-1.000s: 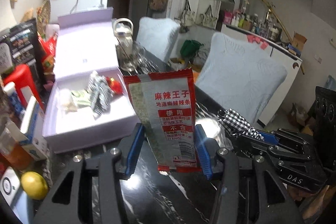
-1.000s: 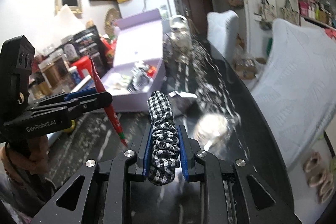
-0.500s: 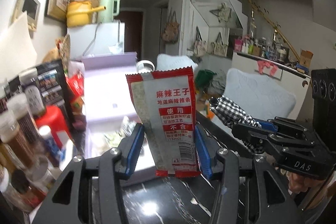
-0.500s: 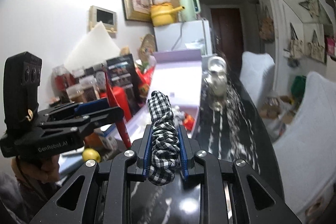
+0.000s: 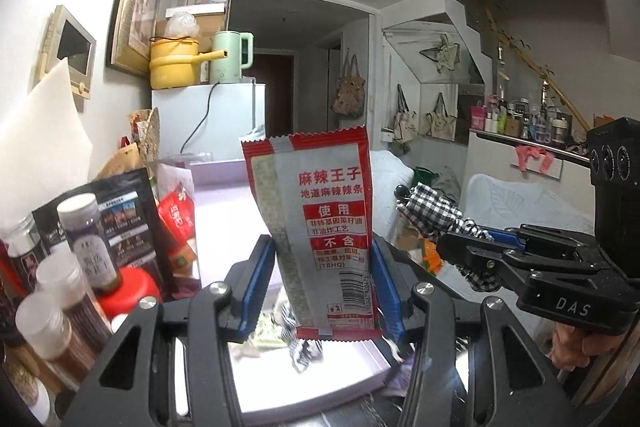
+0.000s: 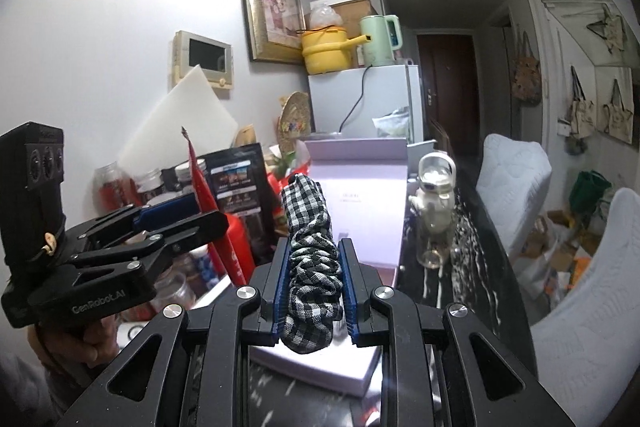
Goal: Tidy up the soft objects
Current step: 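Lift and carry the packet and scrunchie with both grippers to the gift box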
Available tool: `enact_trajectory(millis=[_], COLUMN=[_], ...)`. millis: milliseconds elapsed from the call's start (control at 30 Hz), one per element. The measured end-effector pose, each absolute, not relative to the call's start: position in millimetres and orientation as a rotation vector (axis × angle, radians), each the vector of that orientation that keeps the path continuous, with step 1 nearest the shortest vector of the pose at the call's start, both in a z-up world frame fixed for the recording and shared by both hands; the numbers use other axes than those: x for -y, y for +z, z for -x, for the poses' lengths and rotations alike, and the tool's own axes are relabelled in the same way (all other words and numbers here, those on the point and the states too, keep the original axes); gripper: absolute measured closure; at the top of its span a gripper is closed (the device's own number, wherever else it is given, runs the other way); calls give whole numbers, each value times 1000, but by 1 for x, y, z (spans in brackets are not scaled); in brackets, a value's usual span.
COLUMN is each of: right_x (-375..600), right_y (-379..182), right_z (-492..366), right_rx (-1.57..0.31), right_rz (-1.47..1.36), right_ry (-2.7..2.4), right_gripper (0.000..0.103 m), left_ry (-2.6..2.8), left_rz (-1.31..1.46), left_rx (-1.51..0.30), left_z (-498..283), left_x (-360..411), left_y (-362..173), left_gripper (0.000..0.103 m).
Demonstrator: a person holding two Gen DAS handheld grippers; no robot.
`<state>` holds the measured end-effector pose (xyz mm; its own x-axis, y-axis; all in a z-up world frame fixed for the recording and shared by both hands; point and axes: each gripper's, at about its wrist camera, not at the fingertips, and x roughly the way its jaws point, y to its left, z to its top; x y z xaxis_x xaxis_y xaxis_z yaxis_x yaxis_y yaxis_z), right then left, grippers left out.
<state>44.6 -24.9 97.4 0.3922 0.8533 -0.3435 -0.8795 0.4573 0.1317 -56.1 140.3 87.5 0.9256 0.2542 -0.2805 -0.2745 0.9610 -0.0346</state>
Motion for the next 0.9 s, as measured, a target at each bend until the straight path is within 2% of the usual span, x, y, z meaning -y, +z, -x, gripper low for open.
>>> enact_trajectory(millis=[300,900], right_x=[-17,-65], right_y=[91,36], right_z=[-82,-147], right_rx=[-455,-631], right_rz=[49,74], right_ry=[1149,1099], right_gripper=[80,80], left_ry=[318,345], left_rz=[88,147], left_rx=[-285,-485], left_z=[23,-42], left_x=[-172,-213], left_y=[81,27], left_gripper=[55,55])
